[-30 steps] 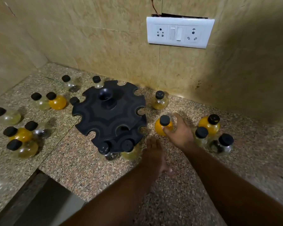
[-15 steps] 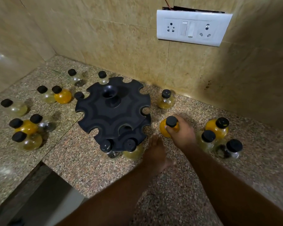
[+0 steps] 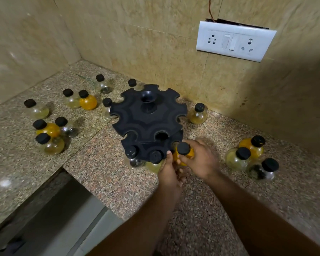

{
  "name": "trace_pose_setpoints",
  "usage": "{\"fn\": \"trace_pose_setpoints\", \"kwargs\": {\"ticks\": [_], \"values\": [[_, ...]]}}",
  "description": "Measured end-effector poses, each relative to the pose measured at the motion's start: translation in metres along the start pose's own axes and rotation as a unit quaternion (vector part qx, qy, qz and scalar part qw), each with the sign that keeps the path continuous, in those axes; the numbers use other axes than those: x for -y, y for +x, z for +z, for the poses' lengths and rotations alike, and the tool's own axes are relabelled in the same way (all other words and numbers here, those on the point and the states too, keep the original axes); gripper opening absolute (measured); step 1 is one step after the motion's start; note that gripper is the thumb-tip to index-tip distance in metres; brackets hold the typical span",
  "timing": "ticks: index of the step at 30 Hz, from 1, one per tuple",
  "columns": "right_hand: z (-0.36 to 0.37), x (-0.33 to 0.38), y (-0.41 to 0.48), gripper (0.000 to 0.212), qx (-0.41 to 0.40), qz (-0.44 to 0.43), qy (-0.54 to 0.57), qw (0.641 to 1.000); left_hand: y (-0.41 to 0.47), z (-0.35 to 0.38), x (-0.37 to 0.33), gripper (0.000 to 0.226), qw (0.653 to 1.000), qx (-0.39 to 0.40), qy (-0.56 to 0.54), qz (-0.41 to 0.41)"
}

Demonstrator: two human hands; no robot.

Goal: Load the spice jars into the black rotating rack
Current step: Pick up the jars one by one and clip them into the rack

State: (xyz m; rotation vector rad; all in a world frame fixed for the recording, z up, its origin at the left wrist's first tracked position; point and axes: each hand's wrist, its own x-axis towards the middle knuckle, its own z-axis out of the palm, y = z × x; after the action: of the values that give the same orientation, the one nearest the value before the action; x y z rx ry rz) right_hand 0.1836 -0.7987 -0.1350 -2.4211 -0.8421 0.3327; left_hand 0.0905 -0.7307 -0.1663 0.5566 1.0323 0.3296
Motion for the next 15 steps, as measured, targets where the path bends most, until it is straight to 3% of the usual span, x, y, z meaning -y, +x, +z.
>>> {"fn": "trace_pose_setpoints", "kwargs": {"ticks": [6,15], "values": [[0.016,0.026,-0.008,0.059,0.016,-0.034,0.02,0.999,-0.003,-0.03,-0.019,0.036,1.0,-0.017,-0.023,0.006],[0.026,0.04,-0.008,0.054,-0.007,-0.014,0.013,1.0,-0.002,-0.061,-0.047,0.035,0.988,0.022,0.15,0.002]]}}
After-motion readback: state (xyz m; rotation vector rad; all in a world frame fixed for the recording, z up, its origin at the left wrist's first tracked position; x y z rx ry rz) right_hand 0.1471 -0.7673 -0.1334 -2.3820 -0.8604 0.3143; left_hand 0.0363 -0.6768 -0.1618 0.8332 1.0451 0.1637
